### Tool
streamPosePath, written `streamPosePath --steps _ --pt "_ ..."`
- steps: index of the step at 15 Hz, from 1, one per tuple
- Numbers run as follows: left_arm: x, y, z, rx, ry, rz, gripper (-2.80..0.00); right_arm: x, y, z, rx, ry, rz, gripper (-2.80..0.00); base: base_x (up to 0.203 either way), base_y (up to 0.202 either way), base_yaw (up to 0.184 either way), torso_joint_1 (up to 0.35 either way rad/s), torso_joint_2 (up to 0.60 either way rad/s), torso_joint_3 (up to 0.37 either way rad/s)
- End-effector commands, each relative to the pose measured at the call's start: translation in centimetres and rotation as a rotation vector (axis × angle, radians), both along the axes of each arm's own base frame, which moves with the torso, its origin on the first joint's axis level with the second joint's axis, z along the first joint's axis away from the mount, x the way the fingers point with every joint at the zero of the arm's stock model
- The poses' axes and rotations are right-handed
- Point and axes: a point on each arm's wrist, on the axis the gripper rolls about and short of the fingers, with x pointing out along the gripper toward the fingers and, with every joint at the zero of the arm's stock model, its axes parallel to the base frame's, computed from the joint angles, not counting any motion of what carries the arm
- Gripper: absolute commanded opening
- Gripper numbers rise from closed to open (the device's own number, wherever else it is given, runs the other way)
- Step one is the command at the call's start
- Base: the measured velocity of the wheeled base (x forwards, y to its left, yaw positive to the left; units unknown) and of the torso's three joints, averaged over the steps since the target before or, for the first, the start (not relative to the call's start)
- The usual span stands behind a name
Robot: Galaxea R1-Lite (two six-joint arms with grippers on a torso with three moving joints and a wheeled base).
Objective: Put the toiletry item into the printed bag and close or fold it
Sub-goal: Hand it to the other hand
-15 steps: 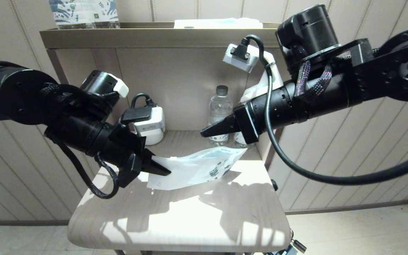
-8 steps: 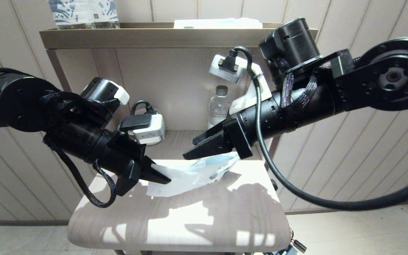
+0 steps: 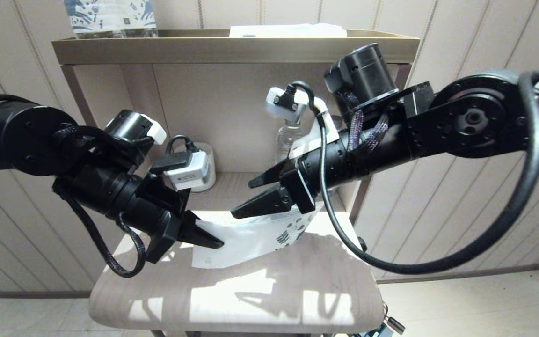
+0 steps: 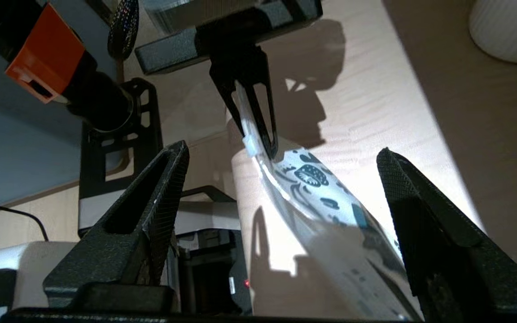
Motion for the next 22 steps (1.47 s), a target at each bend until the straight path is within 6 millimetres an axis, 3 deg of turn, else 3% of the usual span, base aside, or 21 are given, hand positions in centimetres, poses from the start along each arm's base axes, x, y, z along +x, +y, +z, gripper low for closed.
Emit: streamPosePath --steps 1,10,16,22 --pt "0.1 0.0 -0.3 0.011 0.011 -0.002 -2.80 -0.1 1.1 -0.7 -0.010 0.010 0.027 0.00 0.000 0.000 0.000 0.000 0.00 0.000" --pt "0.9 0.5 -1.1 -0.015 0.033 0.005 -2.80 1.1 2.6 -3.3 0.032 -0.033 0.037 0.00 0.000 0.000 0.000 0.000 0.00 0.000" --pt "1.6 1.2 -1.5 -0.074 0.051 0.005 -2.80 0.7 2.2 -4.6 0.039 -0.047 0.044 0.00 0.000 0.000 0.000 0.000 0.00 0.000" --pt "1.7 1.3 -1.7 -0.081 0.061 0.004 -2.80 0.9 2.5 -4.7 0.054 -0.054 0.043 0.00 0.000 0.000 0.000 0.000 0.00 0.000"
